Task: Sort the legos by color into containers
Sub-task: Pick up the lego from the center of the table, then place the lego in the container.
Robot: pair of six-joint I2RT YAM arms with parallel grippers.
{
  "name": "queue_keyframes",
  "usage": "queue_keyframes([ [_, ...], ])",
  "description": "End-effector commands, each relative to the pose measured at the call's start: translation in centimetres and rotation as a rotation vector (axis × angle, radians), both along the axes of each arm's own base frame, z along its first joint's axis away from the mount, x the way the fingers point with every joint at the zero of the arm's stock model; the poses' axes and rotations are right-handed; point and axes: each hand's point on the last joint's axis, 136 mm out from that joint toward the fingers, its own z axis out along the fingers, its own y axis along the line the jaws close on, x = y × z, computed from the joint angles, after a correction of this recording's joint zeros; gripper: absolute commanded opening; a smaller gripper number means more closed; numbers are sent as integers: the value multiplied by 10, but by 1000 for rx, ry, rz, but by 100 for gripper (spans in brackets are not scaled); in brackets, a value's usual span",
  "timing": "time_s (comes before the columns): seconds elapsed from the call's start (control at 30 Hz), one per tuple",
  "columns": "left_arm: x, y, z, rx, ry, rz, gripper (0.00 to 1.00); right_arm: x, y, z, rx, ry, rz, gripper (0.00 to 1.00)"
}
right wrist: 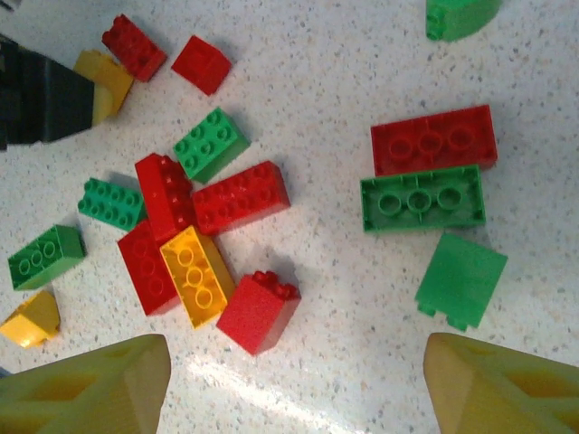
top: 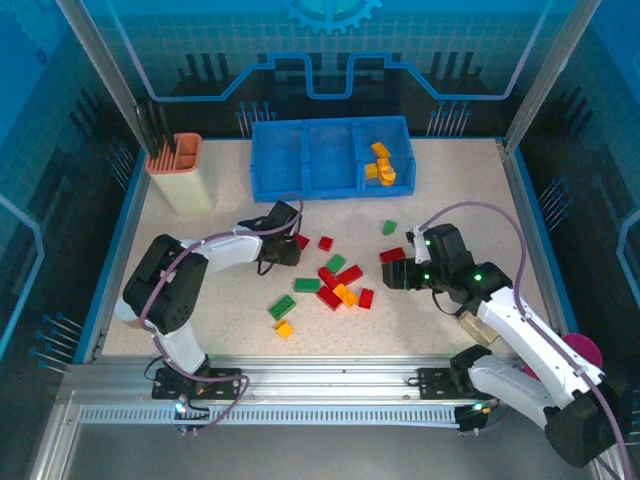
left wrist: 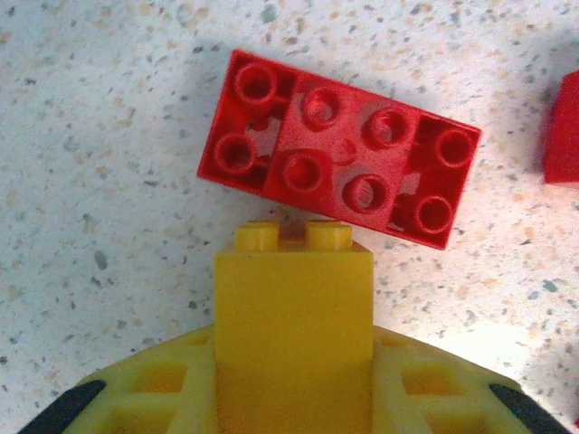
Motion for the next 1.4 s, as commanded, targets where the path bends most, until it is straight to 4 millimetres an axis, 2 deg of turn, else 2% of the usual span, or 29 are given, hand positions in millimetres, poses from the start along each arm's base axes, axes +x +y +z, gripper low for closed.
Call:
queue_keyframes([
  [0.0,5,-19,22,-13,-18,-42,27,-18,-7,-7,0,40,-21,75],
  [0.1,14,-48,55,-43,-70,-103,26,-31,-10,-13,10,68,-33,75],
  [0.27,38,-113,113,-104,-167,-205,26,-49,-18,-27,37,107,-80,76],
  [0.4,64,-159,142,-161,-233,-257,26,-58,-17,-34,70,142,-96,76],
  [0.53,98,-198,152,-196,-286,-290,25,-74,-20,-38,86,206,-121,75],
  [0.67,140,-223,148,-183,-346,-275,25,-90,-11,-37,146,240,-98,75],
  [0.83,189,-251,143,-204,-484,-247,25,-95,-8,-37,187,235,-103,76],
  [0.93,213,-257,141,-213,-575,-212,28,-92,-7,-36,188,223,-95,76],
  [1.03,232,-247,133,-209,-614,-160,31,-91,-4,-39,171,237,-73,76],
  [1.17,244,-236,127,-212,-615,-153,37,-86,-2,-41,144,237,-52,76],
  [1.27,249,-227,136,-216,-623,-161,45,-82,2,-41,145,233,-42,76],
  [1.37,249,-227,156,-235,-654,-191,50,-77,8,-41,148,235,-16,76],
])
